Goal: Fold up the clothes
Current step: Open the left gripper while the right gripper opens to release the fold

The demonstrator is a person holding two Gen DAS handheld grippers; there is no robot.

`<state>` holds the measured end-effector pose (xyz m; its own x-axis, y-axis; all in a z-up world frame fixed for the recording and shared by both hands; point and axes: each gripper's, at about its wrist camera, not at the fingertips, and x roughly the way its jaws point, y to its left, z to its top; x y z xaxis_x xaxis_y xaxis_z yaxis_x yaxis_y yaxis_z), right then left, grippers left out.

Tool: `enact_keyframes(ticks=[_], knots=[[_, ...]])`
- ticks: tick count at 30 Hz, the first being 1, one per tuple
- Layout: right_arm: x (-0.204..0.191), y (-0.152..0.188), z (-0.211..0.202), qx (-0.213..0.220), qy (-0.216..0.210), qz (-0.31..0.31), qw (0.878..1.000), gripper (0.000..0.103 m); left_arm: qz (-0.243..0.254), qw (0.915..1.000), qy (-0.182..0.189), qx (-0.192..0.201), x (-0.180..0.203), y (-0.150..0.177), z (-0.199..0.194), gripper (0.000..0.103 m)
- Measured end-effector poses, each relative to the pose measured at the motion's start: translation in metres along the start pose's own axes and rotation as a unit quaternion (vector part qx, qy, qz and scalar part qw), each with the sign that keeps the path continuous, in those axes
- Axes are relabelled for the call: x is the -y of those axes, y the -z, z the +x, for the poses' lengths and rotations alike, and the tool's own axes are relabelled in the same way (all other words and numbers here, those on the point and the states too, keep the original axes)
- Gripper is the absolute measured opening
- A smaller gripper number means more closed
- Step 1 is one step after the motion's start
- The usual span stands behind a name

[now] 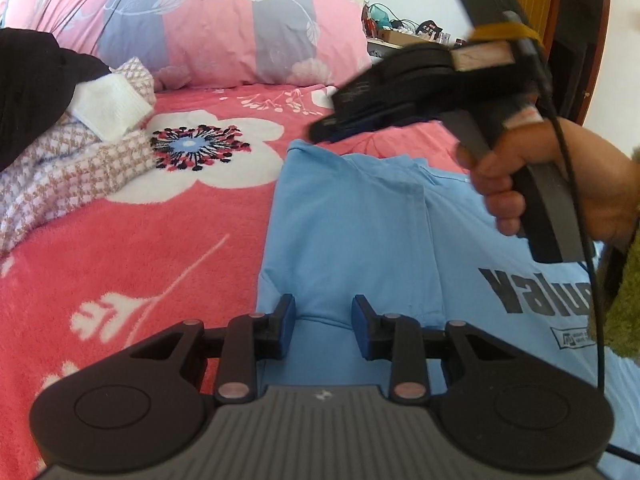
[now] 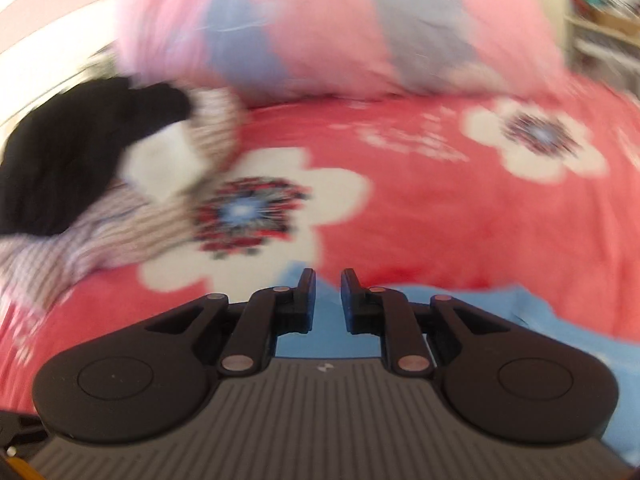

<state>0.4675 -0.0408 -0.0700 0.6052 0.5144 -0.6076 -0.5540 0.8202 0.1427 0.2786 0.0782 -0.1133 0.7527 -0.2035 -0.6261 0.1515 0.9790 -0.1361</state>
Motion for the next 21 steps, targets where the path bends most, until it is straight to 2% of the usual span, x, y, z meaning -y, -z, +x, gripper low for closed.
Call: enact_keyframes(ticks=[3,5,7,10,11,13,17,18,19,21], knots=[[-0.02,-0.001,0.028,-0.053,-0.015,-0.039,0.998,0.012,0.001,1.0,-0.001,0.001,0.0,0.001,0.001,0.032],[-0.013,-0.001,0.055,-0.081,0.016,-0.034,0.996,0.008,0.003,1.0,-0.001,0.002,0.001,0.001,0.001,0.032],[0.003,-0.005,0.07,-0.069,0.023,0.004,0.997,0.006,0.001,1.0,0.001,0.003,0.0,0.002,0.001,0.032],[0.022,-0.019,0.073,-0.034,0.11,0.04,0.993,0.011,-0.002,1.0,0.003,0.002,-0.001,0.002,0.001,0.032],[0.03,-0.022,0.069,-0.028,0.109,0.059,0.992,0.011,-0.001,1.0,0.003,0.002,-0.001,0.001,0.001,0.032],[0.035,-0.025,0.053,-0.021,0.07,0.089,0.993,0.012,-0.002,1.0,0.003,0.001,-0.001,0.001,0.001,0.032],[0.021,-0.018,0.036,-0.055,-0.032,0.07,0.996,0.012,-0.005,1.0,0.005,0.001,-0.003,0.001,0.001,0.032],[0.019,-0.015,0.04,-0.069,-0.034,0.062,0.995,0.014,-0.008,0.9999,0.007,0.002,-0.004,0.001,0.0,0.032],[0.019,-0.012,0.048,-0.084,-0.015,0.054,0.995,0.014,-0.012,0.9999,0.011,0.004,-0.005,0.002,0.0,0.032],[0.031,-0.01,0.044,-0.07,0.03,0.074,0.994,0.018,-0.019,0.9996,0.017,0.007,-0.008,0.002,-0.002,0.032]])
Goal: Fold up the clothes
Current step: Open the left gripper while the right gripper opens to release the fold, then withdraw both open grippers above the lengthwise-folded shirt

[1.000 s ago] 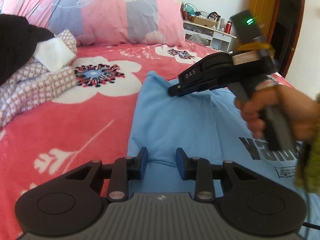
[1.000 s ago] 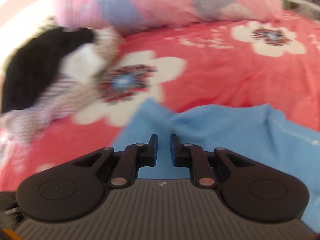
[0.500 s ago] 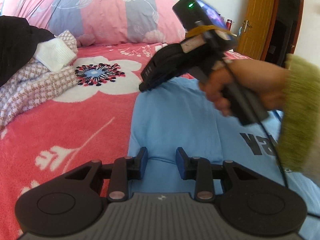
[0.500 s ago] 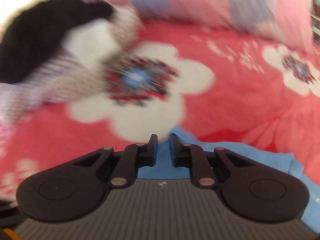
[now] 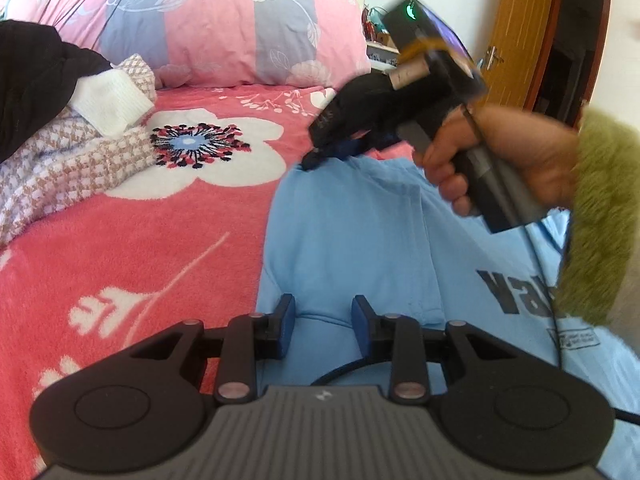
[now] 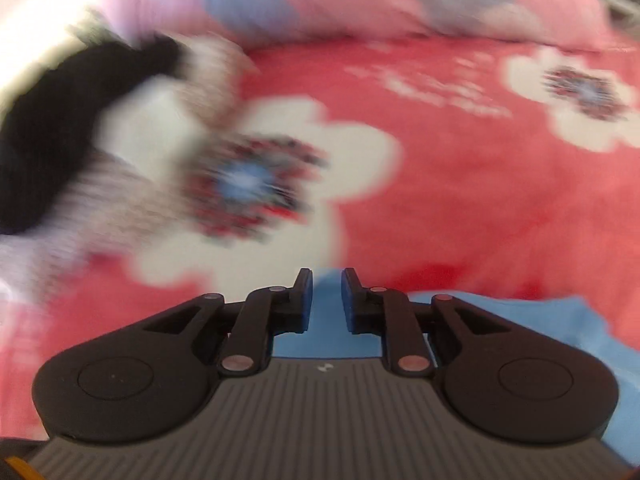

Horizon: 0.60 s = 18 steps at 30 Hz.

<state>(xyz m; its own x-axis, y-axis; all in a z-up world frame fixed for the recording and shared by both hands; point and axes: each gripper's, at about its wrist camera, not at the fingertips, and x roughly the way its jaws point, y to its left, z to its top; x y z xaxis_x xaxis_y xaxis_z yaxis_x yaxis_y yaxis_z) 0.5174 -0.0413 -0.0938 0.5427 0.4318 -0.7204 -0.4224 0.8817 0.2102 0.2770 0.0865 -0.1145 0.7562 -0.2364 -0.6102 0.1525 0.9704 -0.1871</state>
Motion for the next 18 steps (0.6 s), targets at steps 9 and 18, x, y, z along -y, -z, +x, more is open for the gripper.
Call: enact_keyframes(ticks=[9,18], knots=[[0.052,0.031,-0.179,0.133,0.093,0.054,0.985,0.022,-0.037,0.9977,0.033,0.047,-0.018,-0.006,-0.029,0.037],[0.052,0.176,-0.409,0.18,0.108,0.127,0.969,0.031,-0.08,0.9925,0.055,0.074,-0.036,-0.017,-0.132,0.042]])
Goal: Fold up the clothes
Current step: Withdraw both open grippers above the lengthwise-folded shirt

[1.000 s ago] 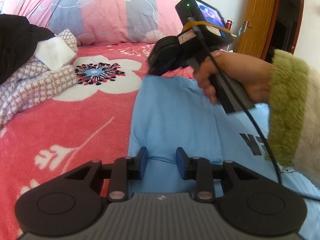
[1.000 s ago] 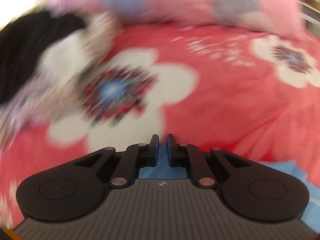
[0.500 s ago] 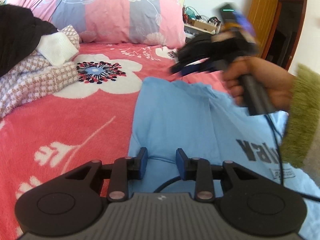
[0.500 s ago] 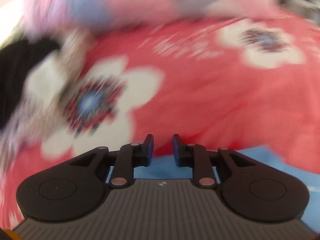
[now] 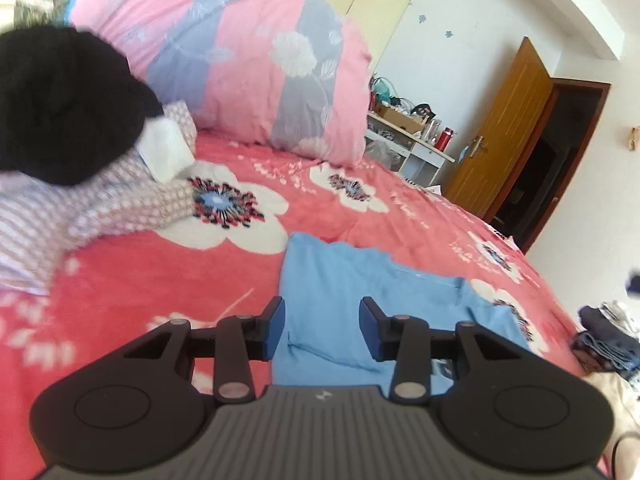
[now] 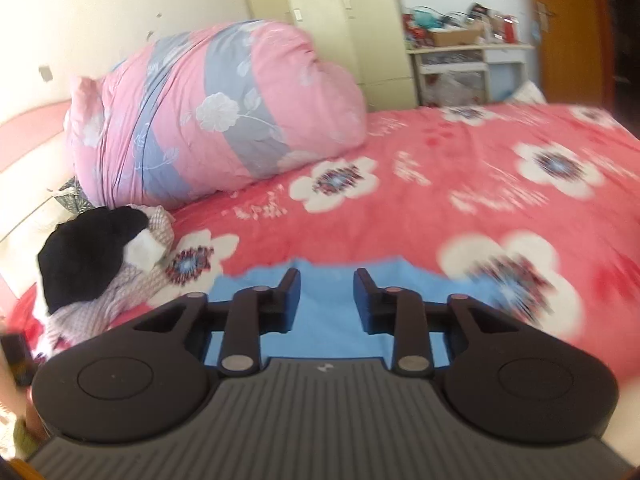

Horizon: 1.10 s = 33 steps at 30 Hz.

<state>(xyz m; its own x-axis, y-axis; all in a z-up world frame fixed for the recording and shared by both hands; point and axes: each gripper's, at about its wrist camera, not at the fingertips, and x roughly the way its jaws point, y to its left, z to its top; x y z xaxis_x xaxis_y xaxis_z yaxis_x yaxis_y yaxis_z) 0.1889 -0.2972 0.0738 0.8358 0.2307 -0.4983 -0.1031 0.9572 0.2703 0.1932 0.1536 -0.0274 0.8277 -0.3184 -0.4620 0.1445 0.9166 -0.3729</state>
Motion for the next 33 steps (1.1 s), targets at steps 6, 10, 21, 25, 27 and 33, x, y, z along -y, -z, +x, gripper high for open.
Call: enact_keyframes(ticks=[6,10,21,25,27,33], knots=[[0.031,0.089,-0.093,-0.001,0.012,0.046,0.999,0.046,0.074,0.9965,-0.027,-0.028,0.024,0.007,-0.091,0.05],[0.049,0.157,-0.115,-0.021,0.015,0.095,0.995,0.046,0.096,0.992,-0.048,-0.067,0.032,0.047,-0.116,0.051],[0.03,0.291,-0.119,-0.1,0.044,-0.028,0.994,0.044,0.06,0.9845,-0.089,-0.138,0.04,0.176,-0.122,0.053],[0.029,0.311,-0.154,-0.107,0.027,-0.028,0.993,0.045,0.079,0.9838,-0.083,-0.138,0.04,0.191,-0.146,0.056],[0.044,0.306,-0.164,-0.09,0.023,0.02,0.996,0.045,0.099,0.9822,-0.081,-0.138,0.043,0.192,-0.153,0.057],[0.098,0.293,-0.16,-0.043,-0.01,0.196,0.98,0.046,0.125,0.9774,-0.114,-0.126,0.049,0.192,-0.151,0.061]])
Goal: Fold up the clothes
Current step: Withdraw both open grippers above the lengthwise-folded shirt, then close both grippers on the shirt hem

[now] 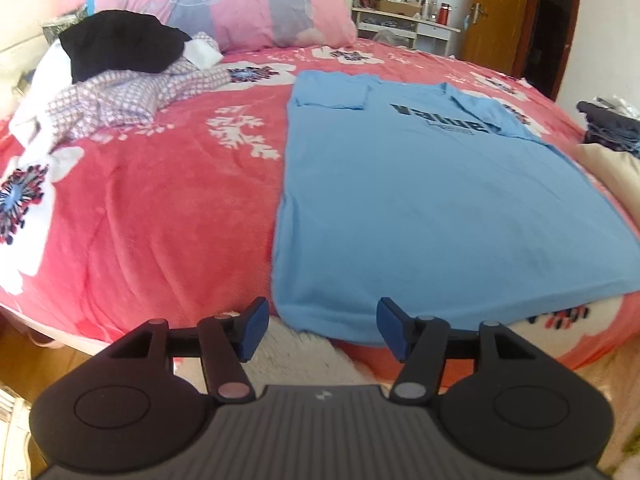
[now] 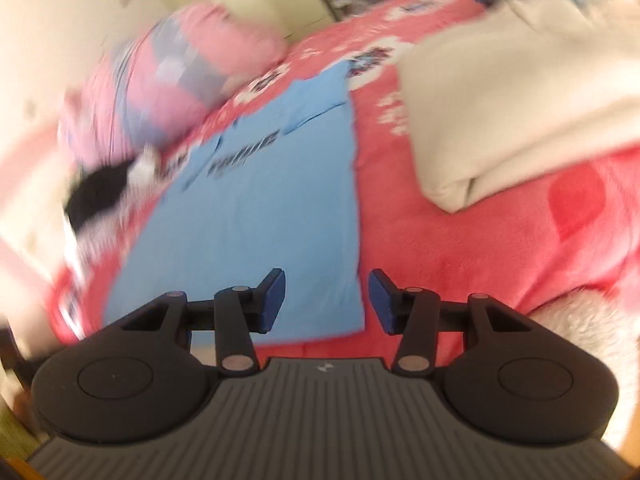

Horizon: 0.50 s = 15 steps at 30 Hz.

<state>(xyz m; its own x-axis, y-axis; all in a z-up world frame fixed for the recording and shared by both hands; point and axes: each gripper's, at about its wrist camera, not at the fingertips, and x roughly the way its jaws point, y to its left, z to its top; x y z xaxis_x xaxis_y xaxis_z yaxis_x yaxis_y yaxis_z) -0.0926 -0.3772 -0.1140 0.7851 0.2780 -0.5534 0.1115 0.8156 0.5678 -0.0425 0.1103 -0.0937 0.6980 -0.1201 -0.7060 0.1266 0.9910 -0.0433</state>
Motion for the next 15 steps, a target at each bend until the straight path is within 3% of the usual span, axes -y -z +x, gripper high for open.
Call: enact_keyframes(ticks=[6,11,15], knots=[[0.015,-0.005,0.022,-0.016,-0.024,0.058,0.998,0.047,-0.014,0.9998,0.0,0.017,-0.007,-0.009,0.019,0.061],[0.018,-0.008,0.023,-0.016,-0.046,0.087,0.995,0.046,-0.064,0.9972,0.033,0.021,-0.021,-0.013,0.033,0.059],[0.017,-0.005,0.028,-0.032,-0.054,0.097,0.993,0.045,-0.103,0.9925,0.067,0.001,-0.032,-0.005,0.033,0.048]])
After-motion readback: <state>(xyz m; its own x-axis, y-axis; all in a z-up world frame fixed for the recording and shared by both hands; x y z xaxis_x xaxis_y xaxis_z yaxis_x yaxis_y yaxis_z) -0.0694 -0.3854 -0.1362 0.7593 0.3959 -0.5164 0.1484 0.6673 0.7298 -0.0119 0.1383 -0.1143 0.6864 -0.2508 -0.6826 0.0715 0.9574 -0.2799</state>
